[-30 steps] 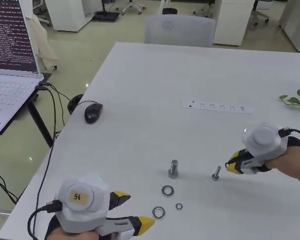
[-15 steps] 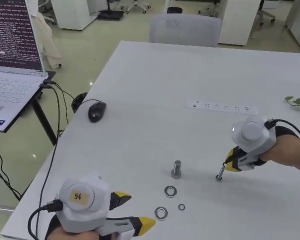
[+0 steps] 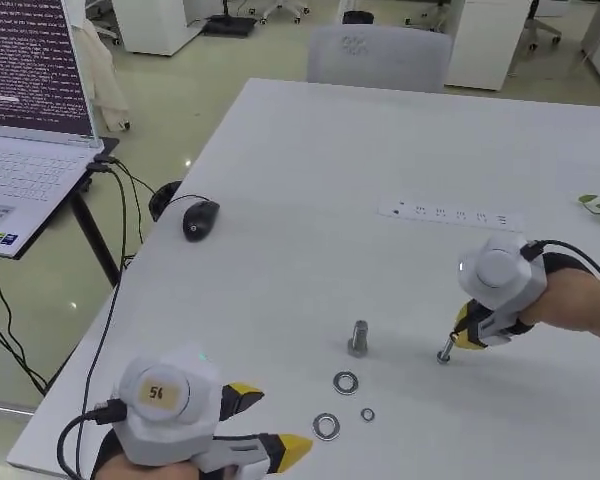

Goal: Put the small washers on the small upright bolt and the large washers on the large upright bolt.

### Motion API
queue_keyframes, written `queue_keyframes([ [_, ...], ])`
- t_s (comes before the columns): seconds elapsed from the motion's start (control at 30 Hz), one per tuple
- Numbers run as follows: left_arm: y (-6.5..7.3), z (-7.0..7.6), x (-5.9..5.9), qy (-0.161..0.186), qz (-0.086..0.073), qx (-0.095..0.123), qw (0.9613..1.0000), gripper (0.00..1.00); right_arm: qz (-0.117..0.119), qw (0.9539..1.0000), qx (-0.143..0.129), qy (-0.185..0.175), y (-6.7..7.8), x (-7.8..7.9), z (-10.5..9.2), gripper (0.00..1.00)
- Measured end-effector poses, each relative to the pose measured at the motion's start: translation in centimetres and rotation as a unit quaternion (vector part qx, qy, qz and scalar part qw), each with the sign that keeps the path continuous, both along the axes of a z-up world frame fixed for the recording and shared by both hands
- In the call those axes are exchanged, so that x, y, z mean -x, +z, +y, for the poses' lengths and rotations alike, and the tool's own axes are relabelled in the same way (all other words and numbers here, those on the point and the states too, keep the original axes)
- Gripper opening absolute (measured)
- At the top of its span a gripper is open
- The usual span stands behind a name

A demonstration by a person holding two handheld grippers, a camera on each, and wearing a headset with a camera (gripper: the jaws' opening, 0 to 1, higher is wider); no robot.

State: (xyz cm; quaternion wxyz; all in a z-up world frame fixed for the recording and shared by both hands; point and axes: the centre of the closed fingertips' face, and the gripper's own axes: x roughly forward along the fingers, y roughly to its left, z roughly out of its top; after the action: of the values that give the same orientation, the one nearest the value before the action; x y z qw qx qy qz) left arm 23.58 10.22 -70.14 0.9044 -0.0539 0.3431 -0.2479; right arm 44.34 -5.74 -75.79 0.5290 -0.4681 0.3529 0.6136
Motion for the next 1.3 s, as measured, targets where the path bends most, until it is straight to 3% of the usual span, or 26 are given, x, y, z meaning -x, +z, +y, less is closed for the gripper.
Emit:
queue_keyframes([
  [0.77, 0.2, 0.4, -0.2, 0.003, -0.001, -0.002, 1.0000, 0.50, 0.000, 0.9998, 0.018, 0.004, -1.8, -0.7, 0.2, 0.13],
  [1.3, 0.0, 0.9, 0.2, 0.014, 0.002, -0.001, 0.9999, 0.50, -0.007, 0.9989, 0.045, 0.008, -4.2, -0.7, 0.0, 0.13],
])
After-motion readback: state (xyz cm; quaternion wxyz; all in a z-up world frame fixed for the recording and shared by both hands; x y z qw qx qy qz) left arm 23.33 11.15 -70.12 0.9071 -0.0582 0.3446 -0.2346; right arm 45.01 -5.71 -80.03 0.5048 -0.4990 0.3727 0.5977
